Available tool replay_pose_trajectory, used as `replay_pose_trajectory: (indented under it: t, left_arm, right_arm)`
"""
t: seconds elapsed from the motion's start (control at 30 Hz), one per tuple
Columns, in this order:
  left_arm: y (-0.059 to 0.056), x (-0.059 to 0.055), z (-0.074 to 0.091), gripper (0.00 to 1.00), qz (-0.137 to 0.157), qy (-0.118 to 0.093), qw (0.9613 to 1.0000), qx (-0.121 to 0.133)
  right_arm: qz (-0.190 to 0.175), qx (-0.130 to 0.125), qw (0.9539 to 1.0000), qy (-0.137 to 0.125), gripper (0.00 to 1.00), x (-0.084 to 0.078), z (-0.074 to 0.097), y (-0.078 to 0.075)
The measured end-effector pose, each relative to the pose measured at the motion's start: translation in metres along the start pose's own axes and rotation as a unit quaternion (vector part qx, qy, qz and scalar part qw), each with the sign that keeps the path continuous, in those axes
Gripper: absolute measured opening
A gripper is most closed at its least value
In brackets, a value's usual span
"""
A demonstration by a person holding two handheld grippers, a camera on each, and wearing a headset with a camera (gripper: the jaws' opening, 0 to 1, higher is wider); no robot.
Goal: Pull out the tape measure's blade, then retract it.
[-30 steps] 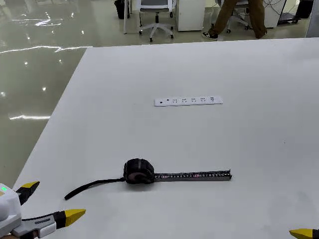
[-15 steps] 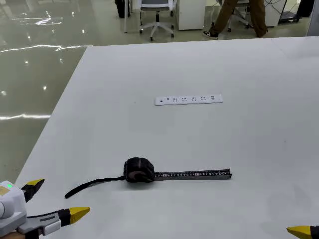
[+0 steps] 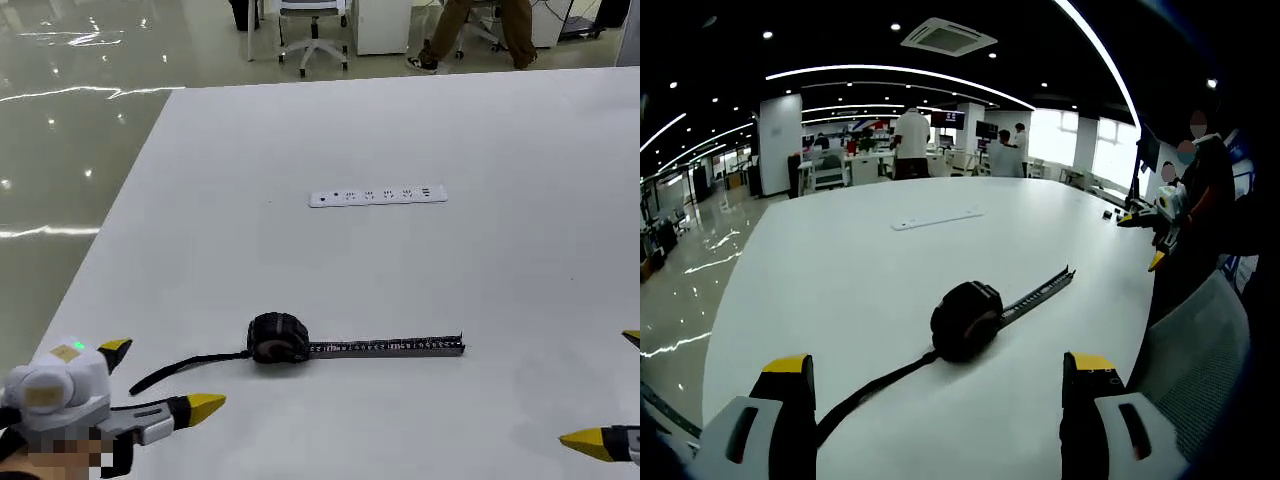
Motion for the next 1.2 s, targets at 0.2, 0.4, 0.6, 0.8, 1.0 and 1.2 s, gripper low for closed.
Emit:
replay_pose_trajectory:
  t: [0.2, 0.4, 0.6, 0.8, 1.0, 1.2]
  left_arm:
    - [-0.016, 0.002, -0.047, 1.00, 0.017, -0.009, 0.9993, 0.032]
    - [-0.027, -0.008, -0.081, 1.00, 0.057, -0.006, 0.9947, 0.085]
    - [-0.030, -0.016, -0.096, 0.98, 0.049, -0.041, 0.9936, 0.094]
    - [-0.035, -0.029, -0.105, 0.97, 0.060, -0.042, 0.9926, 0.097]
    - [-0.041, -0.029, -0.108, 0.93, 0.056, -0.053, 0.9925, 0.095]
    - [-0.036, -0.025, -0.110, 0.88, 0.053, -0.054, 0.9920, 0.101]
  right_arm:
    - [0.052, 0.059, 0.9968, 0.014, 0.98, 0.025, -0.038, -0.005]
    - [0.086, 0.108, 0.9892, 0.050, 0.90, 0.034, -0.083, -0.010]
    - [0.116, 0.182, 0.9721, 0.091, 0.77, 0.026, -0.123, -0.012]
    - [0.159, 0.249, 0.9443, 0.144, 0.56, 0.012, -0.151, -0.004]
    - [0.178, 0.283, 0.9261, 0.176, 0.33, 0.002, -0.169, -0.003]
    - [0.168, 0.288, 0.9239, 0.188, 0.20, 0.000, -0.173, -0.002]
Point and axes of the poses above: the centre of the closed fingertips' face, and the gripper's own axes: z roughly backward along the fingers, y roughly to its left, x roughly out of its top, the point moved 5 cm from there along z, roughly backward along the fingers, and after that the axes turned 10 degrees about -y, right-handed, at the moved point
